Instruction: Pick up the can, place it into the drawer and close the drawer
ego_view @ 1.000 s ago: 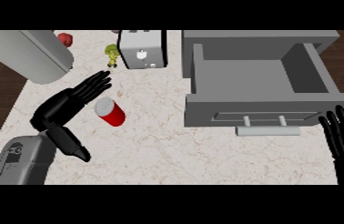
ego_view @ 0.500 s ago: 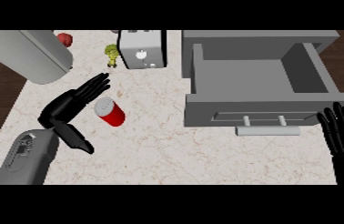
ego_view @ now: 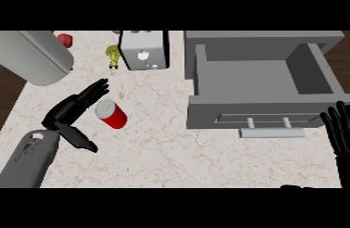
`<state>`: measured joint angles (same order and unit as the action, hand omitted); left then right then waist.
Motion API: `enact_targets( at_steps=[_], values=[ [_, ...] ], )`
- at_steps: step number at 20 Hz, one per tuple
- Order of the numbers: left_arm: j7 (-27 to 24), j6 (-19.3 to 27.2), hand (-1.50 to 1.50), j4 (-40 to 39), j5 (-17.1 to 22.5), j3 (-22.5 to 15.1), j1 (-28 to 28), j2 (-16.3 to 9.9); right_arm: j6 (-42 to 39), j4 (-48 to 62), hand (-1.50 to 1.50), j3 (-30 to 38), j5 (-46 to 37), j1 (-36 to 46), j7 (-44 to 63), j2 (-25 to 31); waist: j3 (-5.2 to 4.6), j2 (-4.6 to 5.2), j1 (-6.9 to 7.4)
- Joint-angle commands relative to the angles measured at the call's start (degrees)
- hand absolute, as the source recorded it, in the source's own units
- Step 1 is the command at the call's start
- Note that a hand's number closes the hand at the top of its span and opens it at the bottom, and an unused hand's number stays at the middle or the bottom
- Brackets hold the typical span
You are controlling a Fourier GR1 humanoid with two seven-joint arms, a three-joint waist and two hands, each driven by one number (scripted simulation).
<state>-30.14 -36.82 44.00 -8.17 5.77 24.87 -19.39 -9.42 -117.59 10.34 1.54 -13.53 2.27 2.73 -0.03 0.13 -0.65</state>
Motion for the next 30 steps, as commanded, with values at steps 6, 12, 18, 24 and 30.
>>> enact_targets(
  at_steps=[6, 12, 18, 24, 30],
  values=[
    [-12.2, -4.91, -1.5, -14.37, -2.83, -0.21, 5.64, -5.27, 0.78, 2.84, -1.5, -0.49, -1.73, 3.36, -0.32, -0.25, -0.05, 0.22, -0.23],
    [-15.61, 0.0, -1.5, -22.42, -5.18, -1.3, 7.39, -3.36, -0.18, -5.22, -1.5, -0.08, 0.71, -0.24, 4.22, 0.0, -0.11, 0.29, -0.91],
    [-16.37, 3.17, -1.5, -24.9, -5.92, -2.01, 9.37, -0.69, 0.48, 0.22, -1.5, 0.47, -0.42, 2.27, 1.16, -0.52, -0.07, 0.25, -0.48],
    [-18.26, 2.01, -1.5, -29.29, -6.35, -2.25, 10.91, -1.28, -1.48, -5.53, -1.5, -0.77, 0.19, -2.24, 1.4, -0.87, -0.13, 0.42, -1.28],
    [-18.39, 4.5, -1.5, -30.39, -6.29, -2.09, 12.37, 1.2, -0.4, -2.24, -1.5, -0.09, -1.05, -0.64, 0.15, -1.27, -0.08, 0.31, -0.83]
  ],
)
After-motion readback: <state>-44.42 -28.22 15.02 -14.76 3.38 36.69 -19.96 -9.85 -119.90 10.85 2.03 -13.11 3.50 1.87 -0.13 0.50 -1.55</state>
